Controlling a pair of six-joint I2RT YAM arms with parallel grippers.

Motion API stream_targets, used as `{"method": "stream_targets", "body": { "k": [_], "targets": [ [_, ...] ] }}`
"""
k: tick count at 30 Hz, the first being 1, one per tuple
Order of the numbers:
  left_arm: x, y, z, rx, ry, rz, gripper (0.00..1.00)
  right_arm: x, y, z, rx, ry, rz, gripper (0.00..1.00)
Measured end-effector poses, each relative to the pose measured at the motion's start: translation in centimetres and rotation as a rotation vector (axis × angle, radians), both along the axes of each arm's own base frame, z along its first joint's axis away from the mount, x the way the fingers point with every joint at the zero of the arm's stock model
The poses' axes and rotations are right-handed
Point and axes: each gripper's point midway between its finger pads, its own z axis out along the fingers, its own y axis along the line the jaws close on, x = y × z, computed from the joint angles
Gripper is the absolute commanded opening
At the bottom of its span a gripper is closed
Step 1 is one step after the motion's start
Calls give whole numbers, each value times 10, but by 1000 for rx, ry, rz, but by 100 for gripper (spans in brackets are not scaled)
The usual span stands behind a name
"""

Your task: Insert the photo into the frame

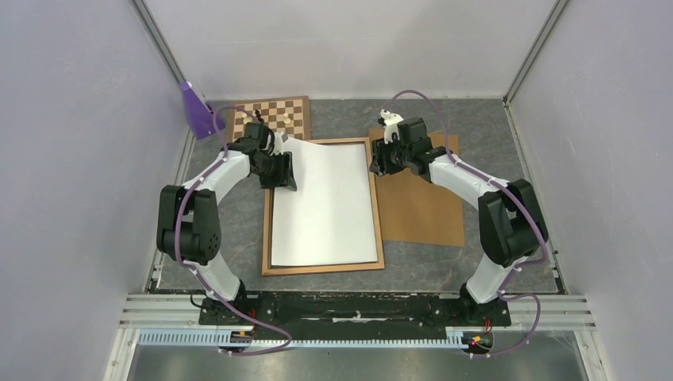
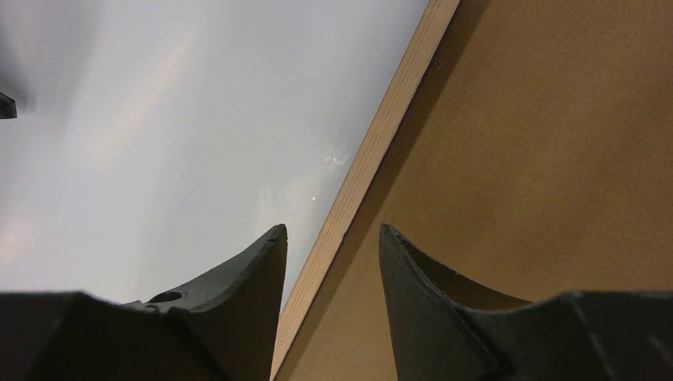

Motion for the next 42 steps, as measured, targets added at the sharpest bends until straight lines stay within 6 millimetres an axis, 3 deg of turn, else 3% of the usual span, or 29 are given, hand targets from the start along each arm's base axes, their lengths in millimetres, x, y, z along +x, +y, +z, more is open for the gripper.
{"method": "stream_targets", "body": {
  "k": [14,26,31,42],
  "targets": [
    [-5,23,20,105,-76,56,65,-5,-2,-9,-4,16,4,49],
    [-1,40,34,183,-175,91,66,-7,1,-13,-23,-4,29,50],
    [1,45,29,207,-188,93,67,-16,17,-13,-55,-37,101,50],
    [0,54,13,273,-187,44,66,-54,72,-17,-178,-150,378,50]
  ]
}}
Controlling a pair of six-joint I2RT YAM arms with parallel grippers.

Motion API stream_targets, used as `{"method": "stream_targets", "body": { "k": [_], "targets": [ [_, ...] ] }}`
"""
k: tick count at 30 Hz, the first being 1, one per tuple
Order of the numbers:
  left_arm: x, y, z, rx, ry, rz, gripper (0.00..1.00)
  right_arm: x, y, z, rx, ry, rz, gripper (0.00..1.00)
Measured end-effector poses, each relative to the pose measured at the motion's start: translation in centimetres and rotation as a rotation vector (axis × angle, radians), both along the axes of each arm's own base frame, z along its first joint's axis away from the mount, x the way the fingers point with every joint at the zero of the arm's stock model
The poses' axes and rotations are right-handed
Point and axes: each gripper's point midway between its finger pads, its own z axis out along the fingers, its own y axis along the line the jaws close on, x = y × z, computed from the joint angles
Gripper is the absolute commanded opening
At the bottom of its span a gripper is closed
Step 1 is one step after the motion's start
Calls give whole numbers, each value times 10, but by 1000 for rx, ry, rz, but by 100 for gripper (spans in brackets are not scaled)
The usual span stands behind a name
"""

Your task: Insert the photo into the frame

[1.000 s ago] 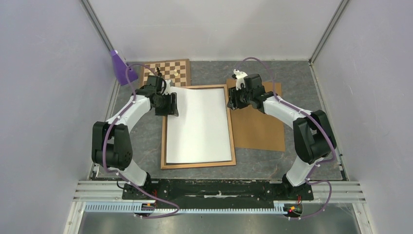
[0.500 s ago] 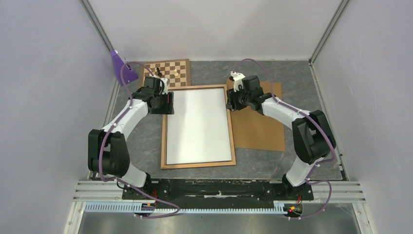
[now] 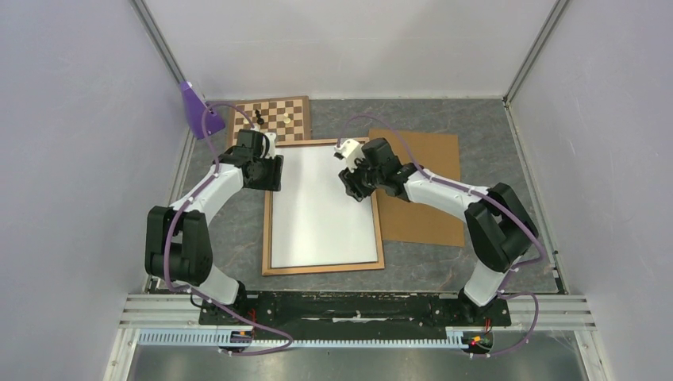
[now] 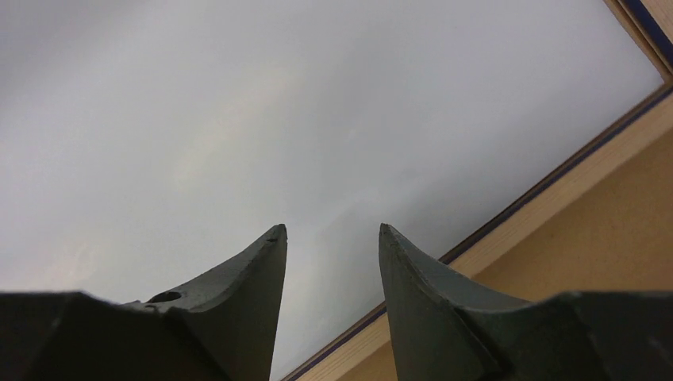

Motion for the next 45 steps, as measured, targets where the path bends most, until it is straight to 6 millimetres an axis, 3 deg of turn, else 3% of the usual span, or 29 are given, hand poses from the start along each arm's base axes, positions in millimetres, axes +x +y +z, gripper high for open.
{"method": "stream_targets", "body": {
  "k": [6,12,18,45],
  "targets": [
    [-2,1,-1,8,5,-8,66,-20,16,-8,-66,-60,146,50],
    [-3,2,-1,15,5,-20,66,-53,15,-36,-154,-53,284,49],
    [-5,3,7,23,-12,-36,66,-75,16,-48,-187,-54,372,49],
    [-6,4,7,35,-15,-54,66,-89,34,-46,-192,-98,436,47]
  ]
}}
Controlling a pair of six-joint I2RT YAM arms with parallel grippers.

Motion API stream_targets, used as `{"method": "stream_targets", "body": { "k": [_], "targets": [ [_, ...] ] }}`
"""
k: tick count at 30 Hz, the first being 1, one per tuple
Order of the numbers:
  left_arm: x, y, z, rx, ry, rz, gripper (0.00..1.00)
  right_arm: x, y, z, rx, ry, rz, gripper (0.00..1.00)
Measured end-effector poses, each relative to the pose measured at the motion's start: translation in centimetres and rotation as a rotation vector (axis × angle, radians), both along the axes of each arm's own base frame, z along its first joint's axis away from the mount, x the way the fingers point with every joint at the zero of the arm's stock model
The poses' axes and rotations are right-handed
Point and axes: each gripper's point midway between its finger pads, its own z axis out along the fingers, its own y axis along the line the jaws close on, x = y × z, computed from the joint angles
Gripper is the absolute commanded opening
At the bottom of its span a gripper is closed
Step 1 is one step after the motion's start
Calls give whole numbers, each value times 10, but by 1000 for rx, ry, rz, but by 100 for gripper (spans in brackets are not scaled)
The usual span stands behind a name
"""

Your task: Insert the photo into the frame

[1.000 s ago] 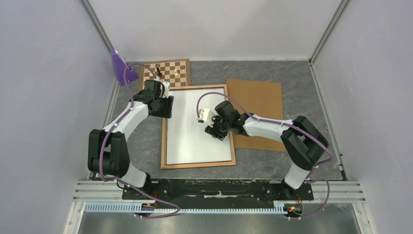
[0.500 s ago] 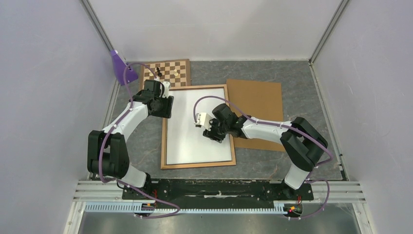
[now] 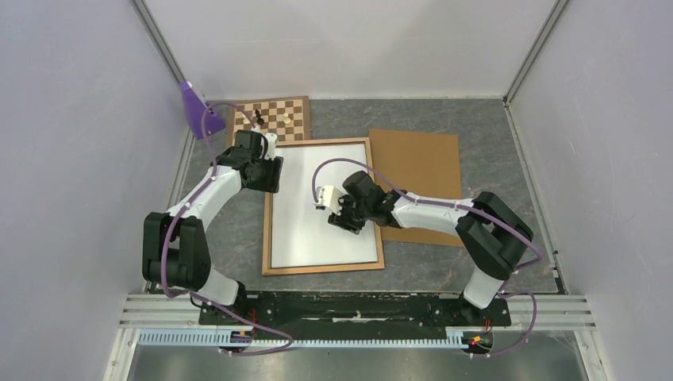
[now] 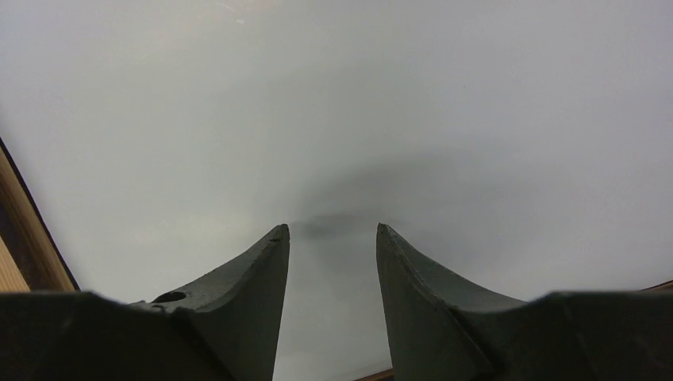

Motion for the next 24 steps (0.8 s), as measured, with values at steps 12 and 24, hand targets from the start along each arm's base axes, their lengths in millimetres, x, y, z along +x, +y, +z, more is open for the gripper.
{"method": "stream_targets", "body": {
  "k": [12,24],
  "targets": [
    [-1,0,2,-1,-5,0,66,-6,4,-10,-17,15,3,47],
    [0,0,3,-1,-8,-1,66,-10,12,-13,-19,22,17,47]
  ]
}}
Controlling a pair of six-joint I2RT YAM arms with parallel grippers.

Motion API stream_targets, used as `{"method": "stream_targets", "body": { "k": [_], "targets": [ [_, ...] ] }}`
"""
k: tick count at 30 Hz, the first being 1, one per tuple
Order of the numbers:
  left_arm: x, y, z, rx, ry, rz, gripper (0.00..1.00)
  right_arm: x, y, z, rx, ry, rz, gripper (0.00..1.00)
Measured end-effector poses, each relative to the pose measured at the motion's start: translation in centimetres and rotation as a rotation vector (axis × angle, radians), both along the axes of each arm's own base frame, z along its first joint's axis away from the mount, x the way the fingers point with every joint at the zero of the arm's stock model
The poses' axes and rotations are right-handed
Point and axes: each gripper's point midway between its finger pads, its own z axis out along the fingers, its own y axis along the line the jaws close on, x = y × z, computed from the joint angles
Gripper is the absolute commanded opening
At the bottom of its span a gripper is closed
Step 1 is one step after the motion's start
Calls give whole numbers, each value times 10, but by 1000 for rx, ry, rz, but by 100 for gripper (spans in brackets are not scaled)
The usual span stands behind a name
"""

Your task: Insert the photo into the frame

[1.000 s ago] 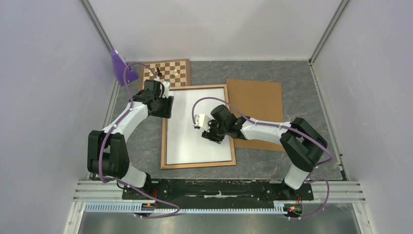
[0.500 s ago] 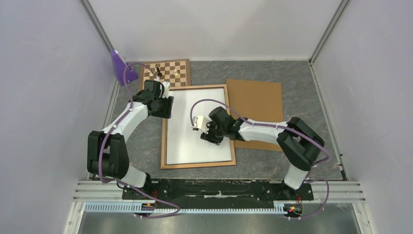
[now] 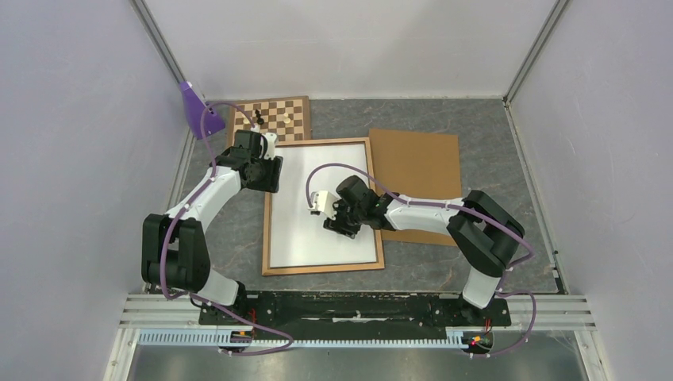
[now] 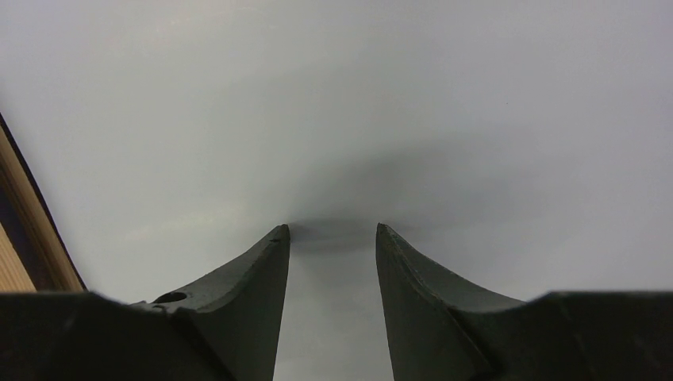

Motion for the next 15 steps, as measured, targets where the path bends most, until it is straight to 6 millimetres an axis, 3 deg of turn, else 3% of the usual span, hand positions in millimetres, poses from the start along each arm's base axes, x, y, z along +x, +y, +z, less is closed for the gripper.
{"method": "stream_targets", "body": {
  "k": [15],
  "targets": [
    [0,0,0,0,0,0,66,3,1,2,-6,-19,-9,47]
  ]
}}
